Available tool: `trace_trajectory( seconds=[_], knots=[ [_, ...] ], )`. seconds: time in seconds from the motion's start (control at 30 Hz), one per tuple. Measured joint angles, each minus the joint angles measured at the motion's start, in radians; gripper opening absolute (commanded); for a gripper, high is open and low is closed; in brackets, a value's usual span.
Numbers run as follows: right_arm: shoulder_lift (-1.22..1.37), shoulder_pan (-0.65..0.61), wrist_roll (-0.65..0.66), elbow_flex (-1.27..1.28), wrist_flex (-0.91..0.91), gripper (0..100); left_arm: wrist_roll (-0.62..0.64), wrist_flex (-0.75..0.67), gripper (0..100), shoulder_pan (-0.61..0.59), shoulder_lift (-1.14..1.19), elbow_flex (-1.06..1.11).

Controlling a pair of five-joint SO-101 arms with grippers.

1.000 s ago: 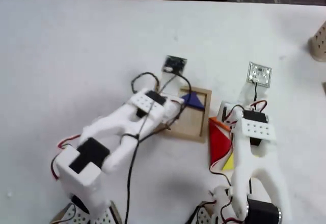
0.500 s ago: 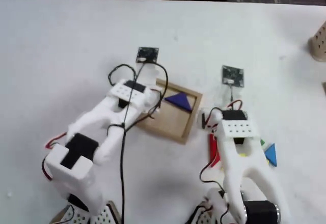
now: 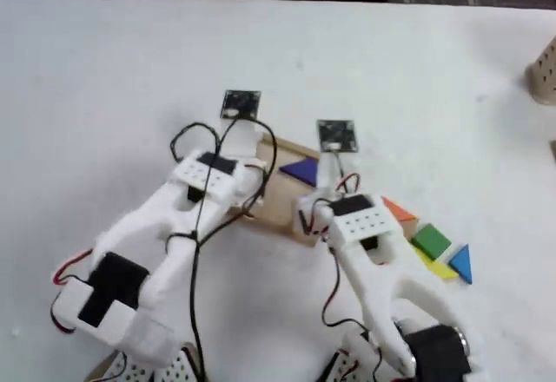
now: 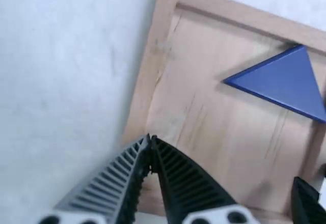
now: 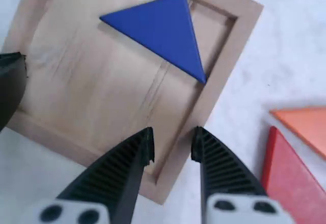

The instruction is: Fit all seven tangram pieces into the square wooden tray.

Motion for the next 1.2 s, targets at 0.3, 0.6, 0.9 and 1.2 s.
trace_trajectory(
  seconds=[0.3,0.6,0.9,1.2],
  knots=[
    [0.149,0.068,-0.011,-0.123,0.083,12.6,0.000,-0.020,2,0.000,0.000,0.005],
    [0.150,0.069,-0.009,-0.124,0.094,1.3,0.000,-0.020,2,0.000,0.000,0.005],
    [0.152,0.140,0.215,-0.123,0.098,1.8,0.000,-0.021,2,0.000,-0.002,0.005],
    [0.150,0.163,0.425,-0.127,0.169,1.8,0.000,-0.021,2,-0.002,-0.003,0.005]
  ],
)
